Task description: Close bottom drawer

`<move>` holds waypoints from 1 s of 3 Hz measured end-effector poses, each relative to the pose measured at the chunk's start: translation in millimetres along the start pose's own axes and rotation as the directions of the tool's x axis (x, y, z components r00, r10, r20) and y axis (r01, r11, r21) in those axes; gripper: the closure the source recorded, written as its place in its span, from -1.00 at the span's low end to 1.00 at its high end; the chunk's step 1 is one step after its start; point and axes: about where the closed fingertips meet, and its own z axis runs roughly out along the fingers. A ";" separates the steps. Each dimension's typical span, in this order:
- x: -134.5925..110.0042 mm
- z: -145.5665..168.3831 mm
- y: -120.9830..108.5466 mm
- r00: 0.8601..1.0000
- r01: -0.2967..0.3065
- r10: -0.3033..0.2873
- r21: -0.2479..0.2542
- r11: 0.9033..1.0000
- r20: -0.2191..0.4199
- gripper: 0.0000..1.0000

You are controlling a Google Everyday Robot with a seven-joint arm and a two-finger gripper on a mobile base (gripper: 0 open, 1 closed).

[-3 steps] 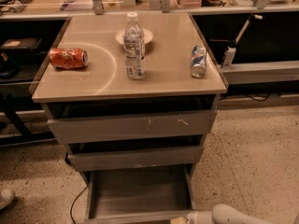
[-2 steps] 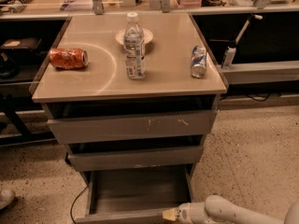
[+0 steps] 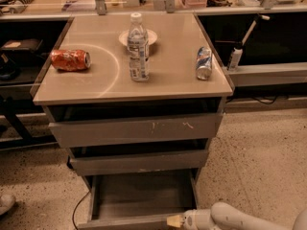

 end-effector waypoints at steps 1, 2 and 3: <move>13.7 -26.1 -3.3 0.998 -0.057 0.056 0.037 0.998 0.042 1.00; 36.0 -36.1 -4.8 0.990 -0.128 0.125 0.045 0.991 0.059 1.00; 38.0 -36.5 -4.6 0.990 -0.132 0.129 0.045 0.990 0.060 1.00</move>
Offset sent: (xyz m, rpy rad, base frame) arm -0.0671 -0.0467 0.0060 -0.0038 0.1089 -0.2144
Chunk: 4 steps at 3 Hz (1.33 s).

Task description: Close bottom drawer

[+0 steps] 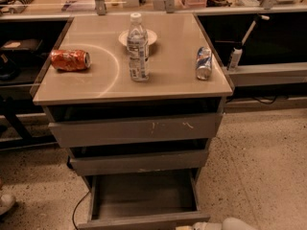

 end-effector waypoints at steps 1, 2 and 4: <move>-15.8 18.5 -13.5 0.999 -0.005 0.004 0.025 1.000 0.042 1.00; -35.8 32.0 -24.3 0.996 -0.010 0.007 0.038 0.999 0.091 1.00; -65.5 38.8 -21.2 0.991 0.023 -0.028 0.038 0.999 0.133 1.00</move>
Offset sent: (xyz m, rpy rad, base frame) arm 0.0816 -0.0019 -0.0438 -0.0384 -0.0968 -0.1444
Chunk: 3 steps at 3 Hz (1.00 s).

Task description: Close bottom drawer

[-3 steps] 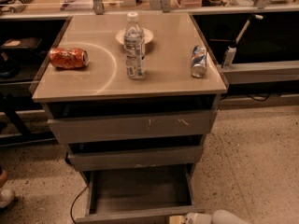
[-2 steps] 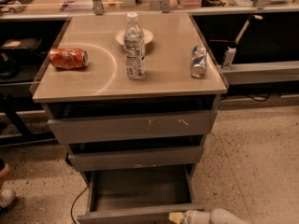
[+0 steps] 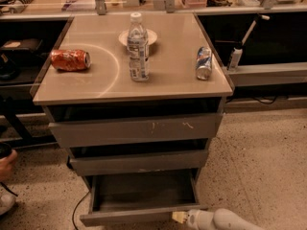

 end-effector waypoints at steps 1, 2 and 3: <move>-7.0 4.2 2.0 1.000 0.009 -0.009 -0.007 1.000 0.012 1.00; -35.1 21.7 10.5 0.998 0.042 -0.041 -0.028 0.999 0.049 1.00; -62.8 40.7 23.2 0.994 0.086 -0.082 -0.052 0.995 0.077 1.00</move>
Offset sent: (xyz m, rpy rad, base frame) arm 0.0900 0.0320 0.0151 0.0336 -0.1528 0.0041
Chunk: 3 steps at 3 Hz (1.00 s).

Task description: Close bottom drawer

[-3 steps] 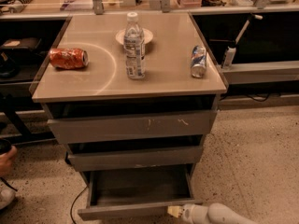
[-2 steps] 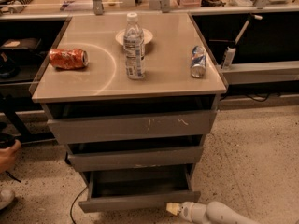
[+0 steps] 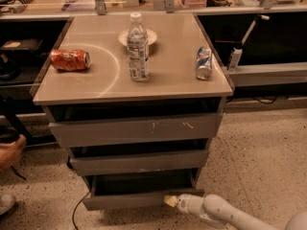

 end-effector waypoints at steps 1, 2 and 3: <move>-31.8 31.4 15.6 0.997 0.070 -0.069 -0.033 0.997 0.015 1.00; -32.0 31.7 15.7 0.997 0.070 -0.070 -0.033 0.997 0.015 1.00; -32.5 38.2 13.8 0.996 0.084 -0.083 -0.016 0.996 0.019 1.00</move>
Offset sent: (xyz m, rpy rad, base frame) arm 0.0588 0.0397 0.0138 -0.0051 -0.1039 0.0702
